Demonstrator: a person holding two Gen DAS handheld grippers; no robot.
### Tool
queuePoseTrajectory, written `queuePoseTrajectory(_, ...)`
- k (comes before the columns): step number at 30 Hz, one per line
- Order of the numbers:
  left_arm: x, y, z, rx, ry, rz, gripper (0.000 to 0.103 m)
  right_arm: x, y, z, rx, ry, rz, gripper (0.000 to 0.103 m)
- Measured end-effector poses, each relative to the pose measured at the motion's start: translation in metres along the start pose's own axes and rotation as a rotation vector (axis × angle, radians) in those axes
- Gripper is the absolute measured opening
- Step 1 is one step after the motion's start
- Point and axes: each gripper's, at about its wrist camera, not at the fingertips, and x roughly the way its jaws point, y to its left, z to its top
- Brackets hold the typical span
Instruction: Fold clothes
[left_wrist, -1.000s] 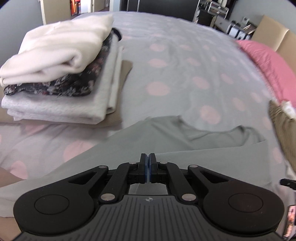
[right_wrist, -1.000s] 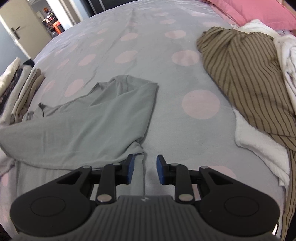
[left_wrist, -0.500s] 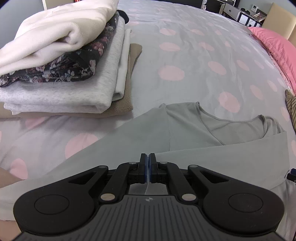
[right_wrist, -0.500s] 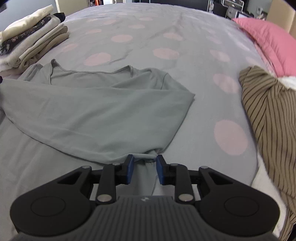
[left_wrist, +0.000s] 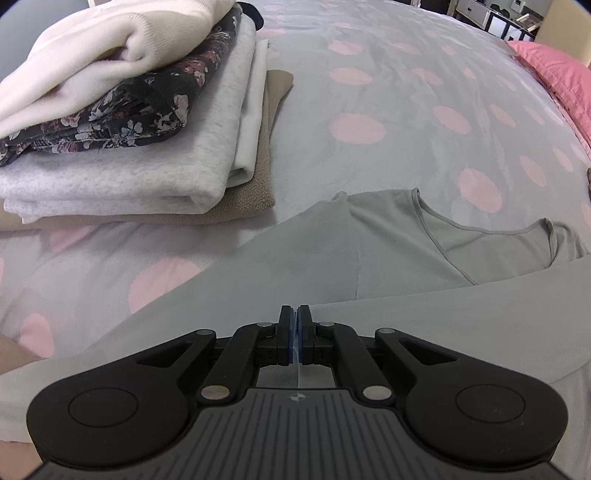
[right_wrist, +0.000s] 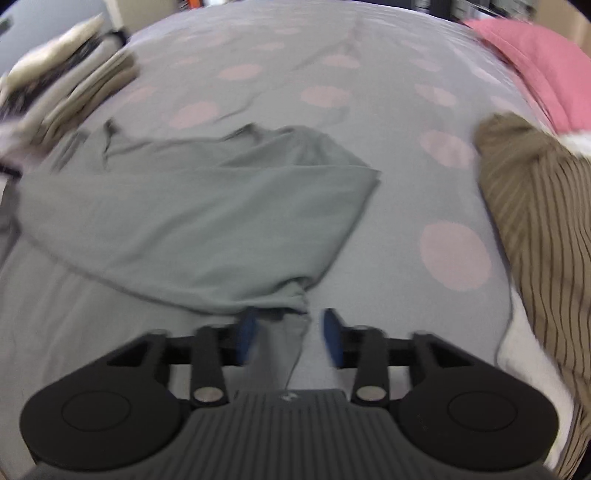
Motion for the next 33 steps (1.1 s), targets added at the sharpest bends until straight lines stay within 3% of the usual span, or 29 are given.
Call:
queuePoseTrajectory(3, 0.002, 0.000, 0.001, -0.010, 0.005, 0.000, 0.001, 0.003, 0.004, 0.000, -0.045, 0.010, -0.016, 0.042)
queuePoseTrajectory(4, 0.002, 0.000, 0.002, -0.009, 0.006, 0.000, 0.001, 0.004, 0.005, 0.000, -0.060, 0.014, -0.021, 0.036)
queuePoseTrajectory(5, 0.002, 0.000, 0.002, -0.010, 0.005, 0.000, 0.001, 0.004, 0.007, 0.000, -0.075, 0.017, -0.026, 0.018)
queuePoseTrajectory(6, 0.002, 0.000, 0.002, -0.011, 0.005, -0.001, 0.001, 0.005, 0.008, 0.000, -0.090, 0.021, -0.031, 0.008)
queuePoseTrajectory(12, 0.005, 0.000, 0.004, -0.022, -0.004, -0.002, 0.001, 0.011, 0.016, 0.000, -0.180, 0.042, -0.063, 0.006)
queuePoseTrajectory(18, 0.007, -0.003, 0.003, 0.011, -0.011, 0.005, 0.002, 0.014, 0.016, 0.000, -0.170, 0.074, -0.065, 0.006)
queuePoseTrajectory(19, 0.006, -0.002, 0.003, 0.010, -0.017, 0.007, 0.004, 0.014, 0.015, 0.000, -0.161, 0.077, -0.063, 0.006)
queuePoseTrajectory(22, 0.003, 0.007, 0.003, -0.012, -0.031, 0.002, 0.024, 0.012, 0.014, 0.000, -0.140, 0.117, -0.081, 0.007)
queuePoseTrajectory(26, -0.003, 0.015, -0.002, -0.020, -0.048, -0.022, 0.028, 0.004, 0.008, -0.003, -0.109, 0.123, -0.123, 0.008)
queuePoseTrajectory(30, -0.013, 0.018, -0.014, -0.015, -0.068, -0.075, 0.043, -0.006, 0.007, 0.000, -0.080, 0.084, -0.122, 0.010)
queuePoseTrajectory(33, -0.017, 0.015, -0.023, 0.016, -0.077, -0.118, 0.043, -0.011, 0.009, 0.002, -0.078, 0.062, -0.125, 0.021)
